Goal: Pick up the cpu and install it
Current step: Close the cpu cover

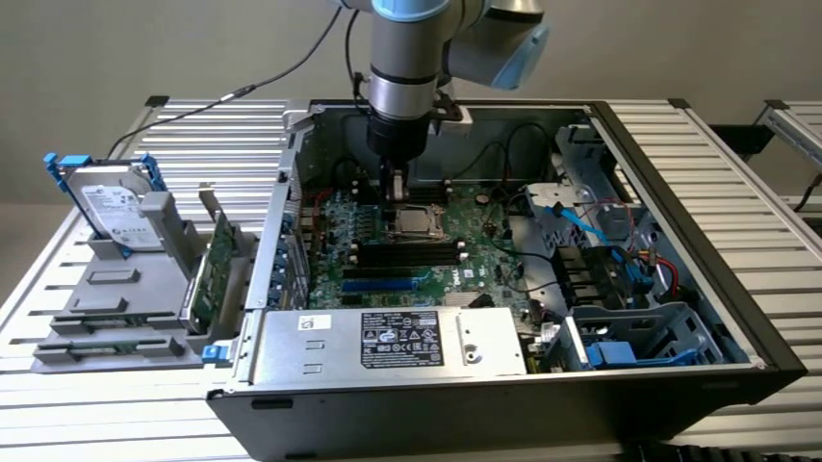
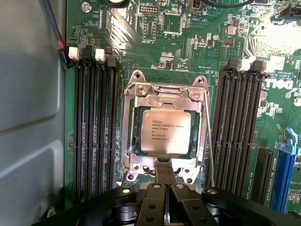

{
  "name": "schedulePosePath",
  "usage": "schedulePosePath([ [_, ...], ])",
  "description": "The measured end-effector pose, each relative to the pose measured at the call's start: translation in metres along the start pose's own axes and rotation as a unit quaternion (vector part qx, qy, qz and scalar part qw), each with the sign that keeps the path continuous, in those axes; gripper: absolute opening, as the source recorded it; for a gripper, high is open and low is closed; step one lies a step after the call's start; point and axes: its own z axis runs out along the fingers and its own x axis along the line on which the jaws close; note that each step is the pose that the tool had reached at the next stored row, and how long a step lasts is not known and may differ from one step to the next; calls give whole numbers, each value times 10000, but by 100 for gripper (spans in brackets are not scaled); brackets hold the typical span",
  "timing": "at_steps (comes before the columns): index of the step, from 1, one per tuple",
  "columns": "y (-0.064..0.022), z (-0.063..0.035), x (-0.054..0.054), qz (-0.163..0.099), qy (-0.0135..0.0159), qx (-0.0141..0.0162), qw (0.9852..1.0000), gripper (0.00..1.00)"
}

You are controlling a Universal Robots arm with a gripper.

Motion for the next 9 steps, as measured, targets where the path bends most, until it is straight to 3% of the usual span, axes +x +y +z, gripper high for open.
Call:
schedulePosePath([
  [9,-6,44,0,2,11,0,10000,11],
])
